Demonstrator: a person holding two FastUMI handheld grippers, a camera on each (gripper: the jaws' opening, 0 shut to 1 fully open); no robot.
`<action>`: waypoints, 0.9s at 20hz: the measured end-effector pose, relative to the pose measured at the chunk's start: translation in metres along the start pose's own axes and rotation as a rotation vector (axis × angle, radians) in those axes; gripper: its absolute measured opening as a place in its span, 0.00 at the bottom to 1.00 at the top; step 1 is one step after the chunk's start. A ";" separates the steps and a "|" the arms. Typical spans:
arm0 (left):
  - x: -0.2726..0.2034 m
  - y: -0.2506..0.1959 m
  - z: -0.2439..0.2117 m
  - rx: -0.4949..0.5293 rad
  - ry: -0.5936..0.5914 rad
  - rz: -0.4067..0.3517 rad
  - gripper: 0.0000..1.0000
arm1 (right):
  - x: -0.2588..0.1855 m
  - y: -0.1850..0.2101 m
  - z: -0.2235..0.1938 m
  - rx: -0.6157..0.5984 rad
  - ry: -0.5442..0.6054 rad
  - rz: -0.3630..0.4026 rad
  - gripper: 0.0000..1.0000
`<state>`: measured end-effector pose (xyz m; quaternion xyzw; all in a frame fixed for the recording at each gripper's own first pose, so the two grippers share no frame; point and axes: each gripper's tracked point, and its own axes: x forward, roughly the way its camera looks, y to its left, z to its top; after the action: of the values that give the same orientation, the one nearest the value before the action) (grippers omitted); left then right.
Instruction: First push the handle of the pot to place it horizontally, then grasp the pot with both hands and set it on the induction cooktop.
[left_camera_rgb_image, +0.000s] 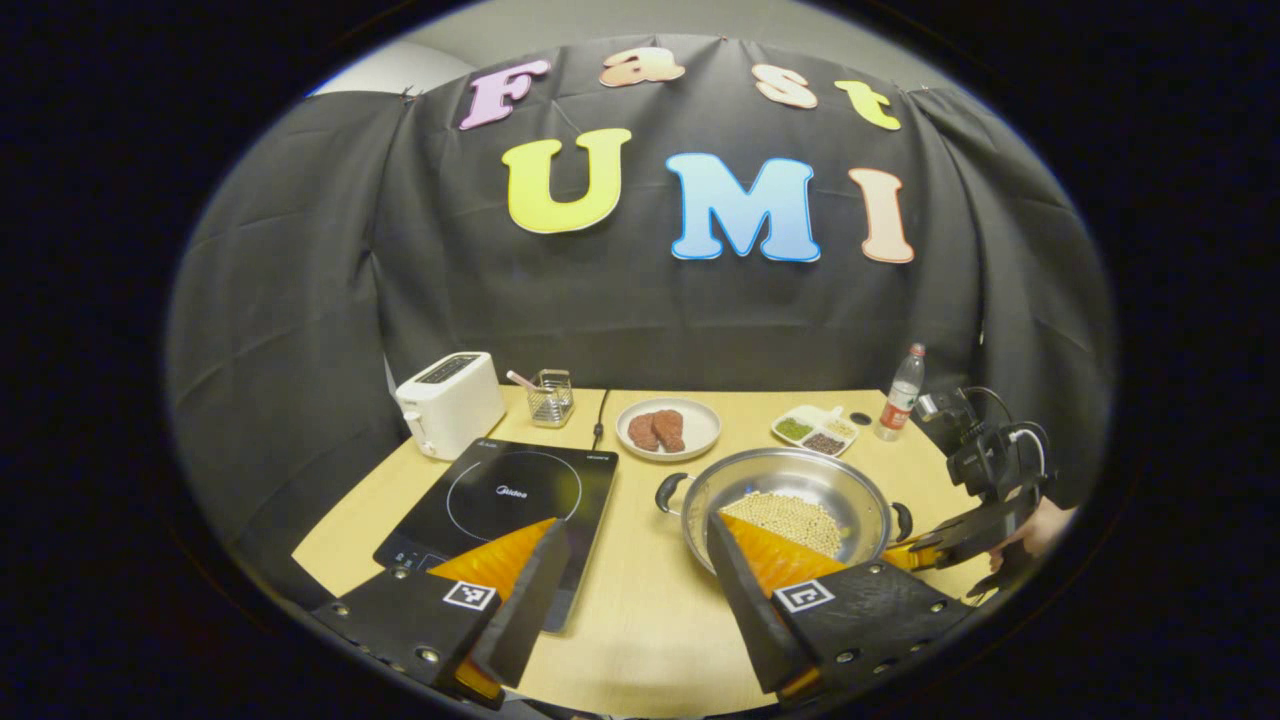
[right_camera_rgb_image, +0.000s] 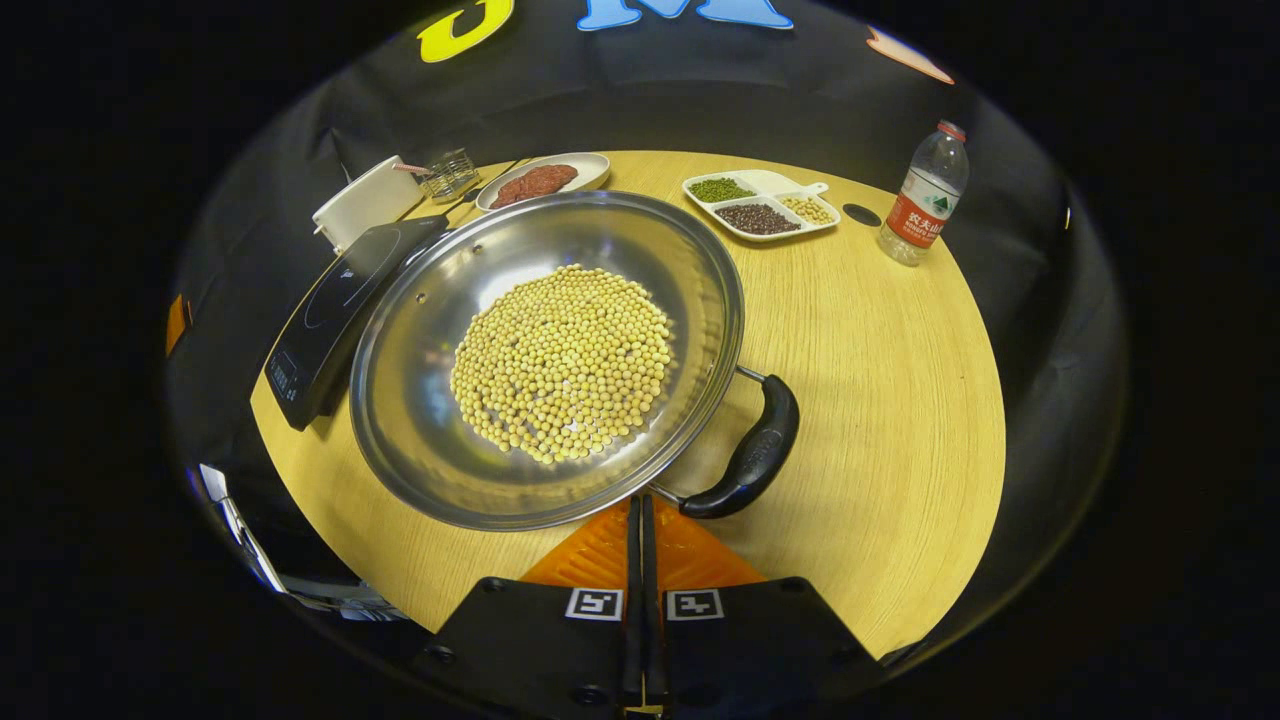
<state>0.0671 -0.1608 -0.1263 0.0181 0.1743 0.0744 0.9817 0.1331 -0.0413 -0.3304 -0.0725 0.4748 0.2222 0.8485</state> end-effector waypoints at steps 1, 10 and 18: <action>0.000 -0.002 -0.001 0.001 0.003 0.004 0.82 | 0.001 -0.002 0.003 0.003 0.000 0.003 0.02; 0.003 -0.005 -0.001 0.009 0.014 0.052 0.85 | 0.011 -0.024 0.025 0.000 -0.013 -0.004 0.02; -0.005 -0.006 -0.002 0.010 0.025 0.068 0.82 | 0.015 -0.035 0.036 0.015 -0.040 -0.010 0.00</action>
<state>0.0627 -0.1676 -0.1266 0.0278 0.1859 0.1072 0.9763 0.1831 -0.0555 -0.3261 -0.0637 0.4589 0.2159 0.8595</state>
